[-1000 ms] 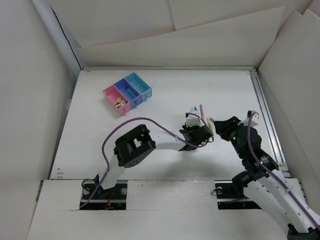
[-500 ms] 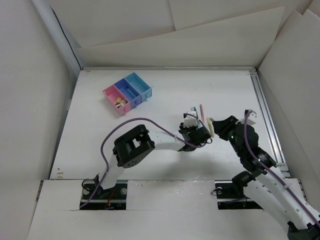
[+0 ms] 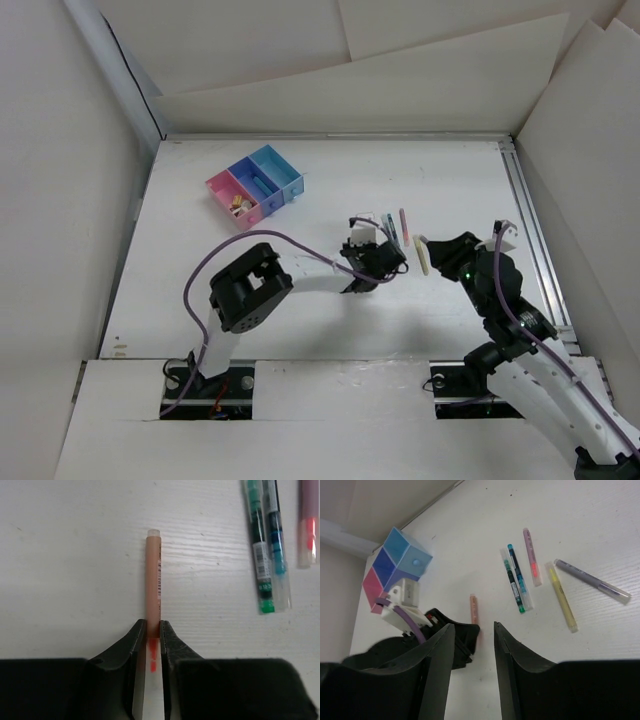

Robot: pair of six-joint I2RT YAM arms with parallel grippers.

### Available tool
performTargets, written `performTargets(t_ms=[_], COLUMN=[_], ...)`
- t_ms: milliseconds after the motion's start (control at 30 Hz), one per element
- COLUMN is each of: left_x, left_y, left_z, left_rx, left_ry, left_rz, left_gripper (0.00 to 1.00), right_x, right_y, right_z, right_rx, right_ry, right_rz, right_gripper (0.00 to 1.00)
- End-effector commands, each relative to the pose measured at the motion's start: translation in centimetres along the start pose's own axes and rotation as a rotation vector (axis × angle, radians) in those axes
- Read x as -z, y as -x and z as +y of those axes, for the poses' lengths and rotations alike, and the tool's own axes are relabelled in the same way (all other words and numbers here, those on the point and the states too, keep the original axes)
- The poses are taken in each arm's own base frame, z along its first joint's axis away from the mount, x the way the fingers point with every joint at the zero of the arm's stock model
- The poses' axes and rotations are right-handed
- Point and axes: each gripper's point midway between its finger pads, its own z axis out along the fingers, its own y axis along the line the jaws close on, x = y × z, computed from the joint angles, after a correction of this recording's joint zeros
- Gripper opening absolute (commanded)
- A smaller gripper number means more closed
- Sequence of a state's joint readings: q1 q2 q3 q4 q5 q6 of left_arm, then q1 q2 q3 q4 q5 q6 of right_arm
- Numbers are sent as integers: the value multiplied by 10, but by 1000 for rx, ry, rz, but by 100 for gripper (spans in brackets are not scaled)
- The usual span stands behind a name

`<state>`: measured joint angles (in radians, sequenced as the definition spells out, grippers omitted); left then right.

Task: Sort the stationery into containers
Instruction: Pick up the pen from the center of the board, then place the pen in the storage box.

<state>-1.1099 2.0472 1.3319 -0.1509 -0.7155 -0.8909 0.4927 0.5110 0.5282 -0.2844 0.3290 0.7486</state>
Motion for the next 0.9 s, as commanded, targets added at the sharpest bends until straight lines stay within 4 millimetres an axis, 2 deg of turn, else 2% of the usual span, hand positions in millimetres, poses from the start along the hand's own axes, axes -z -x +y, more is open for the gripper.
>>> performTargets(t_ms=[0, 100, 133, 200, 233, 267, 300, 333, 367, 467, 500, 533, 567, 600, 633, 667, 700, 733, 800, 867], left_x=[25, 29, 28, 28, 24, 21, 16, 12, -3, -26, -36, -43, -49, -59, -65, -69, -79, -84, -89, -103], left_y=[76, 119, 148, 182, 212, 222, 237, 254, 268, 293, 300, 301, 305, 312, 310, 314, 309, 313, 315, 304], left_z=[10, 13, 21, 28, 43, 48, 56, 62, 83, 105, 121, 129, 136, 146, 153, 158, 164, 175, 182, 189], left_rx=[130, 192, 242, 291, 334, 355, 385, 413, 458, 502, 517, 521, 538, 554, 570, 589, 609, 622, 648, 647], left_ry=[-46, -107, -122, -142, -131, -143, -151, -160, -155, -132, -101, -88, -71, -66, -58, -60, -51, -49, -45, -19], left_rz=[-83, -107, -121, -150, -185, -182, -192, -201, -190, -206, -205, -193, -194, -193, -183, -181, -164, -161, -161, -139], left_gripper=[0, 0, 0, 0, 0, 0, 0, 0, 1, 2, 2, 2, 2, 2, 2, 2, 2, 2, 2, 2], right_x=[2, -3, -3, -8, -9, -10, -10, -15, -16, -16, -18, -15, -18, -18, -18, -20, -18, -20, -23, -24], right_y=[12, 10, 12, 8, 12, 11, 19, 19, 20, 32, 29, 35, 35, 36, 37, 37, 39, 37, 30, 24], right_z=[15, 16, 18, 26, 33, 38, 48, 49, 53, 72, 76, 88, 89, 93, 97, 99, 104, 102, 97, 94], right_rx=[3, 17, 17, 31, 36, 47, 41, 59, 70, 69, 71, 78, 90, 90, 100, 101, 100, 112, 115, 118], right_ry=[57, 47, 47, 72, 93, 106, 128, 118, 127, 176, 188, 222, 219, 230, 239, 237, 250, 244, 237, 232], right_rz=[-33, -23, -23, 6, -1, 14, 4, 14, 19, 9, 26, 20, 23, 27, 29, 31, 30, 36, 45, 50], right_gripper=[43, 43, 43, 43, 43, 43, 43, 43, 43, 43, 42, 37, 27, 10, 6, 4, 2, 2, 4, 8])
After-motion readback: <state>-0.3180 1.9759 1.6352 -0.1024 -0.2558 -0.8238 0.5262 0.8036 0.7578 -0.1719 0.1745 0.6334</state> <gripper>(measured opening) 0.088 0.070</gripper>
